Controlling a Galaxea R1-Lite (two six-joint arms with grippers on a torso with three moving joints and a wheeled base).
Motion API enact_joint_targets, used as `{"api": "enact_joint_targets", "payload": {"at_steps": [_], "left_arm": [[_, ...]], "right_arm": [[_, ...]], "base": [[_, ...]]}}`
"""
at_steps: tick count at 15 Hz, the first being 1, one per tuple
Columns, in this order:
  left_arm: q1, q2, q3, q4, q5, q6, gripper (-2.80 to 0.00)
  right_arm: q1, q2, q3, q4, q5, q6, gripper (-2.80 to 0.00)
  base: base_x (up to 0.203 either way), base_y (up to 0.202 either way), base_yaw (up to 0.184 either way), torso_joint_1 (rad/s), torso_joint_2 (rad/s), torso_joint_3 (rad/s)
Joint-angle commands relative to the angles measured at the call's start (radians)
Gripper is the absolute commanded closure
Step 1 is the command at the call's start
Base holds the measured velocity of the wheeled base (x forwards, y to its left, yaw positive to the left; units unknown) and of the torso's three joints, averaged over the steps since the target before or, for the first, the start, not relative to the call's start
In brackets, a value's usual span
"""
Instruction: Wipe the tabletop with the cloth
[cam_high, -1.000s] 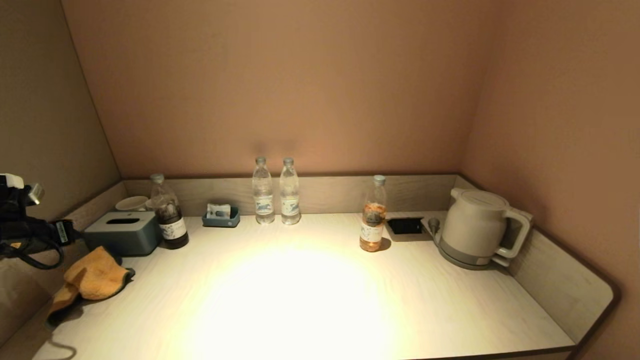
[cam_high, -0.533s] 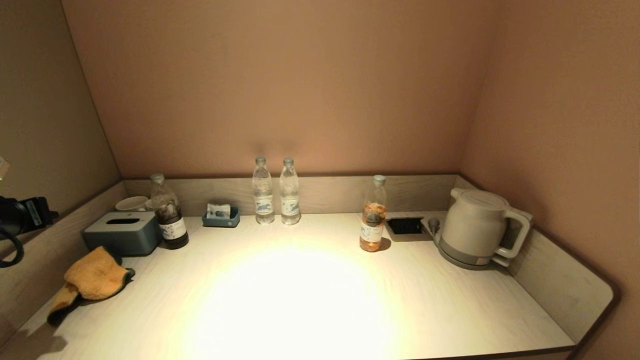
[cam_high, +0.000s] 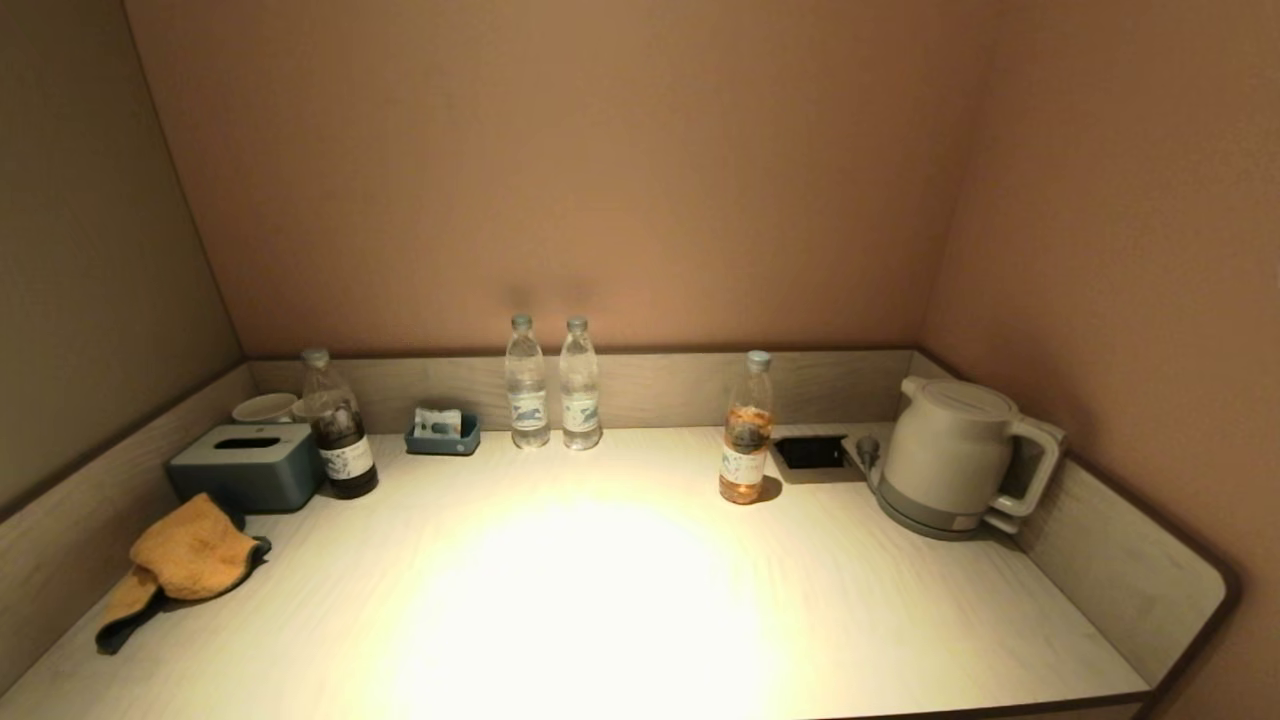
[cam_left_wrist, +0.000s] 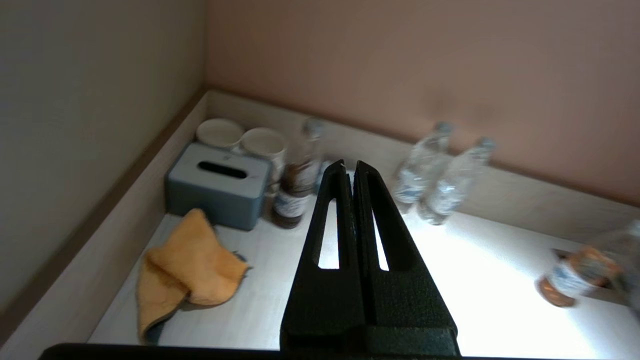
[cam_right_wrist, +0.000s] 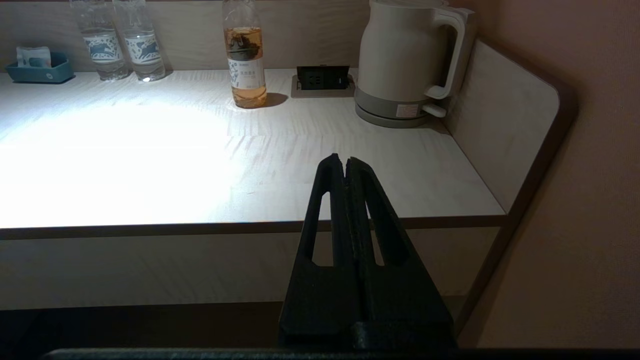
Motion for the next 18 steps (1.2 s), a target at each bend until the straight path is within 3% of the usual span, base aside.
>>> {"api": "enact_joint_targets", "payload": {"at_steps": [1,4,7,8,11,12,15,16,18], "left_arm": [[0.003,-0.276,0.007,0.076,-0.060,-0.013,0.00],[0.003,-0.443,0.009,0.175,-0.127,-0.021,0.00],[0.003,-0.584,0.011,0.227,-0.130,-0.015,0.00],[-0.011,-0.628,0.012,0.235,-0.102,-0.006,0.00],[-0.110,-0.677,0.021,0.258,0.053,0.061,0.00],[-0.173,-0.711,0.035,0.274,0.149,0.117,0.00],[-0.457,-0.817,0.083,0.348,0.435,0.268,0.00],[-0.488,-0.844,0.097,0.398,0.504,0.307,0.00],[-0.478,-0.856,0.104,0.449,0.521,0.326,0.00]], "right_arm": [[0.000,0.000,0.000,-0.001,0.000,0.000,0.00],[0.000,0.000,0.000,-0.001,0.000,0.000,0.00],[0.000,0.000,0.000,-0.001,0.000,0.000,0.00],[0.000,0.000,0.000,-0.001,0.000,0.000,0.00],[0.000,0.000,0.000,-0.001,0.000,0.000,0.00],[0.000,0.000,0.000,-0.001,0.000,0.000,0.00],[0.000,0.000,0.000,-0.001,0.000,0.000,0.00],[0.000,0.000,0.000,-0.001,0.000,0.000,0.00],[0.000,0.000,0.000,-0.001,0.000,0.000,0.00]], "base": [[0.000,0.000,0.000,0.000,0.00,0.000],[0.000,0.000,0.000,0.000,0.00,0.000],[0.000,0.000,0.000,0.000,0.00,0.000],[0.000,0.000,0.000,0.000,0.00,0.000],[0.000,0.000,0.000,0.000,0.00,0.000],[0.000,0.000,0.000,0.000,0.00,0.000],[0.000,0.000,0.000,0.000,0.00,0.000],[0.000,0.000,0.000,0.000,0.00,0.000],[0.000,0.000,0.000,0.000,0.00,0.000]]}}
